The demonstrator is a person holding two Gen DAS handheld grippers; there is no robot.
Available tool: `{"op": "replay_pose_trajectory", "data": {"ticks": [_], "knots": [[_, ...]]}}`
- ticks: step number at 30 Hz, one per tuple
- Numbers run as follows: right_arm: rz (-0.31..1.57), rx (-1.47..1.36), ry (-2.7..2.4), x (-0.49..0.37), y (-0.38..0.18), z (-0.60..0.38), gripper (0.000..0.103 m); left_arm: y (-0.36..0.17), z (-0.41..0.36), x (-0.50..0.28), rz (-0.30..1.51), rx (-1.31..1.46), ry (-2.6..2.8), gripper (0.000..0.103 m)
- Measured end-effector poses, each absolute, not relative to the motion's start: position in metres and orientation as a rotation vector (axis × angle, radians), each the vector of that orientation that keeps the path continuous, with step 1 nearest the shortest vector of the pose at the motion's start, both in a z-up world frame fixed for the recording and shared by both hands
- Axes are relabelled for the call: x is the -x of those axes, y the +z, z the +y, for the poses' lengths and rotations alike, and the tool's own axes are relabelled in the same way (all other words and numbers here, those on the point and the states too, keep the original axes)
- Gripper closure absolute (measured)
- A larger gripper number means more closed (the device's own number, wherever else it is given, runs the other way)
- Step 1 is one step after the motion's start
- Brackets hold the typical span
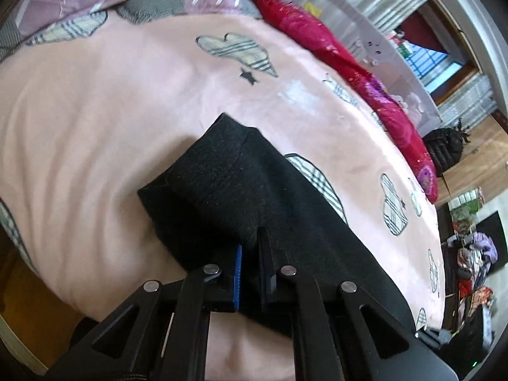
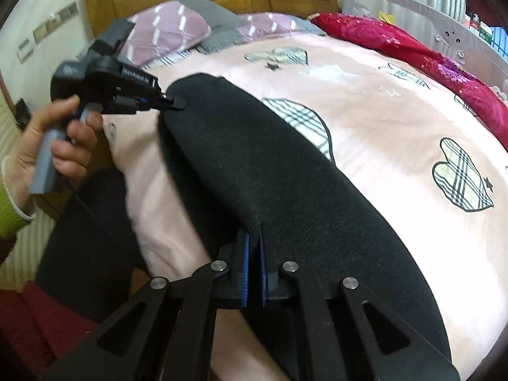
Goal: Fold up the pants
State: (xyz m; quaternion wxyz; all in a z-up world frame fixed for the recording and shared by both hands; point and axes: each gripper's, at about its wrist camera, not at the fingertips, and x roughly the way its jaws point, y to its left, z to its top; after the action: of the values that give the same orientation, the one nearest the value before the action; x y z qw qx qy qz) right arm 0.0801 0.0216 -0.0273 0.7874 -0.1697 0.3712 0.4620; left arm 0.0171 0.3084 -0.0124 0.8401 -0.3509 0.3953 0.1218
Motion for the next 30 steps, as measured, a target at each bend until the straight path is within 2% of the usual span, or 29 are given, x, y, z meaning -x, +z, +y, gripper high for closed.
{"op": "replay_pose_trajectory", "data": {"ticks": [5, 15, 19, 21, 23, 24, 26, 30], "knots": [[0.806, 0.392, 1.024, -0.071, -0.025, 0.021, 0.096, -0.019, 0.303, 0.005, 0.865, 0.693, 0.268, 0.097], [0.899, 0.415, 0.994, -0.079, -0.064, 0.041, 0.095, -0.048, 0.309, 0.003, 0.88, 0.706, 0.278, 0.095], [0.943, 0.367, 0.995, -0.081, -0.066, 0.037, 0.084, -0.042, 0.309, 0.009, 0.89, 0.704, 0.276, 0.089], [0.947, 0.348, 1.009, -0.078, -0.061, 0.033, 0.067, -0.037, 0.31, 0.015, 0.881, 0.709, 0.279, 0.089], [0.952, 0.306, 1.04, -0.076, -0.056, 0.029, 0.059, -0.033, 0.311, 0.019, 0.874, 0.702, 0.293, 0.084], [0.948, 0.275, 1.06, -0.076, -0.051, 0.026, 0.059, -0.032, 0.312, 0.019, 0.875, 0.701, 0.296, 0.081], [0.945, 0.236, 1.07, -0.079, -0.045, 0.022, 0.059, -0.033, 0.315, 0.017, 0.883, 0.702, 0.304, 0.066], [0.952, 0.156, 1.006, -0.117, -0.035, 0.022, 0.059, -0.039, 0.332, 0.013, 0.901, 0.772, 0.331, 0.062]]}}
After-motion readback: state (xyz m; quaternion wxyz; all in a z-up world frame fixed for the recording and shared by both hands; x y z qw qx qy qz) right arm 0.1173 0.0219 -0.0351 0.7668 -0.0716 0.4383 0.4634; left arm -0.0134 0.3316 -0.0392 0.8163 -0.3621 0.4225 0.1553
